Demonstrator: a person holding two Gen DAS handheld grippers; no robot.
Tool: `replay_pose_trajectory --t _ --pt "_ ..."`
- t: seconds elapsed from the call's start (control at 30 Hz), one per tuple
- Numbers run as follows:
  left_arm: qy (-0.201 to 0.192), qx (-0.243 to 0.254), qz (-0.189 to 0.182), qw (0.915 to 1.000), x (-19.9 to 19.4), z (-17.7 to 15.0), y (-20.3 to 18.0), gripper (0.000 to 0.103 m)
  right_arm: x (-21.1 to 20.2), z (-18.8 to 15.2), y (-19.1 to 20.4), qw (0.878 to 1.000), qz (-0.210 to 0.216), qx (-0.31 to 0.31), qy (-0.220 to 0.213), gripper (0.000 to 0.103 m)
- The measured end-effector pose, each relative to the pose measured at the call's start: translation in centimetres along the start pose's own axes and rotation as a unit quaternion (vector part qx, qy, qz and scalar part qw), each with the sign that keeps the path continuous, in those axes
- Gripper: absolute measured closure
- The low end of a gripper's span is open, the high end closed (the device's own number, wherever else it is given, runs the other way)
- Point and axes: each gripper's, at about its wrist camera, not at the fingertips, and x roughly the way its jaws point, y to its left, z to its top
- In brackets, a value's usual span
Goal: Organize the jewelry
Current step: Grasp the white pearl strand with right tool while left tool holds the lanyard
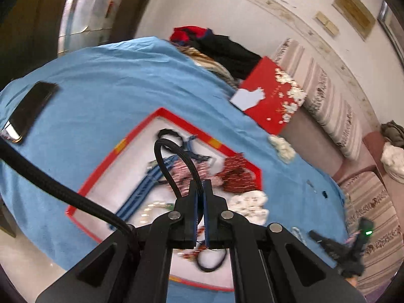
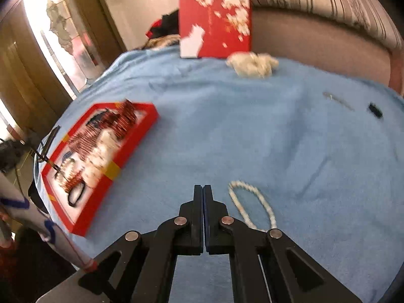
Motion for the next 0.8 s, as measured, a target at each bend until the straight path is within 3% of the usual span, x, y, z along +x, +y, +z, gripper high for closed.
replay_pose_trajectory --t 0.07,0.17,0.37,0.43,0.47,0.5,0.67,0.8 --pt "0.009 -0.004 0.004 0.9999 0.6 -0.2 0.8 0.1 0.0 0.3 0.8 0.999 -0.024 -0.024 0.002 0.1" --pt "0.024 -0.011 0.0 0.9996 1.3 -0.7 1.8 0.1 1.5 -0.4 0.3 0.997 -0.055 -0.044 0.028 0.074" --pt "0.033 -0.026 -0.005 0.9991 1.6 -0.8 3.6 0.1 5.1 -2.2 -1.4 0.992 -0.085 -0.06 0.076 0.074" --pt "0.035 -0.037 -0.005 0.9987 1.7 -0.7 4.1 0.1 5.2 -2.0 -2.2 0.994 -0.072 -0.033 0.07 0.076" --pt "0.036 -0.045 -0.009 0.9983 1.8 -0.7 4.4 0.1 5.1 -1.8 -2.7 0.996 -0.057 -0.012 0.071 0.091" --pt "0.037 -0.05 -0.012 0.998 1.9 -0.7 4.7 0.1 5.0 -1.6 -3.0 0.996 -0.047 0.0 0.074 0.097" --pt "0.029 -0.079 -0.059 0.9948 1.5 -0.5 5.3 0.1 3.2 -0.7 -3.6 0.997 -0.011 0.045 0.057 0.097" --pt "-0.007 -0.082 -0.091 0.9924 0.0 -0.2 5.2 0.1 0.5 0.5 -2.0 0.998 0.017 0.056 0.023 0.097"
